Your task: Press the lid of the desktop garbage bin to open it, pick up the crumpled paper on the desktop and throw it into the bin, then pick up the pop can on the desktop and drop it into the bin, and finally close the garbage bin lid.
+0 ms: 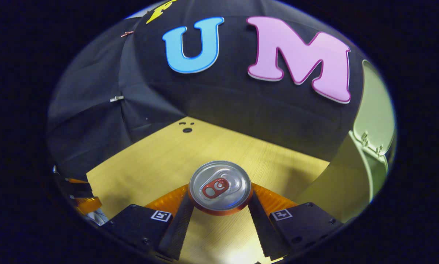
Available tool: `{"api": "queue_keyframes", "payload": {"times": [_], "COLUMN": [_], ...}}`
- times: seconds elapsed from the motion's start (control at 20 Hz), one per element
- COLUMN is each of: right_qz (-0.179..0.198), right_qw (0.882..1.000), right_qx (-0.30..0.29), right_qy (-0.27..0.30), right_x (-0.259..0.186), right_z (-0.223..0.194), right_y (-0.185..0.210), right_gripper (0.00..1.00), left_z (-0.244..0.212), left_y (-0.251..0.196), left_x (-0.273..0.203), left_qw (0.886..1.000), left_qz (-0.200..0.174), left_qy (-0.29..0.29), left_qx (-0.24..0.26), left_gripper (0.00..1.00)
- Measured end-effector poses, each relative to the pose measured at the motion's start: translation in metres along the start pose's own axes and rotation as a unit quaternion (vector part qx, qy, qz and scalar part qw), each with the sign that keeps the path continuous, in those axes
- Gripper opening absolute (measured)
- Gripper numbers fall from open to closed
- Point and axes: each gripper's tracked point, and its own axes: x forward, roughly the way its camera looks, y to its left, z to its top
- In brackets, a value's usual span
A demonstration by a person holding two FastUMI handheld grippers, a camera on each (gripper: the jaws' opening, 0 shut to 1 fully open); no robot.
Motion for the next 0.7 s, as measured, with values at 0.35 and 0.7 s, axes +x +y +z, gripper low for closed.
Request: {"api": "queue_keyframes", "payload": {"times": [0.35, 0.7], "right_qz": [-0.013, -0.075], "right_qw": [0.997, 0.988], "right_qx": [-0.014, 0.024], "right_qy": [-0.075, -0.135], "right_x": [-0.062, -0.114], "right_z": [0.075, 0.118], "right_y": [-0.019, -0.082], "right_gripper": [0.83, 0.82], "left_z": [0.010, 0.017], "left_y": [-0.024, -0.063], "left_x": [0.008, 0.029], "left_qw": [0.999, 0.996], "left_qz": [-0.036, -0.083], "left_qy": [-0.013, -0.012], "left_qx": [0.004, 0.026], "left_gripper": [0.96, 0.96]}}
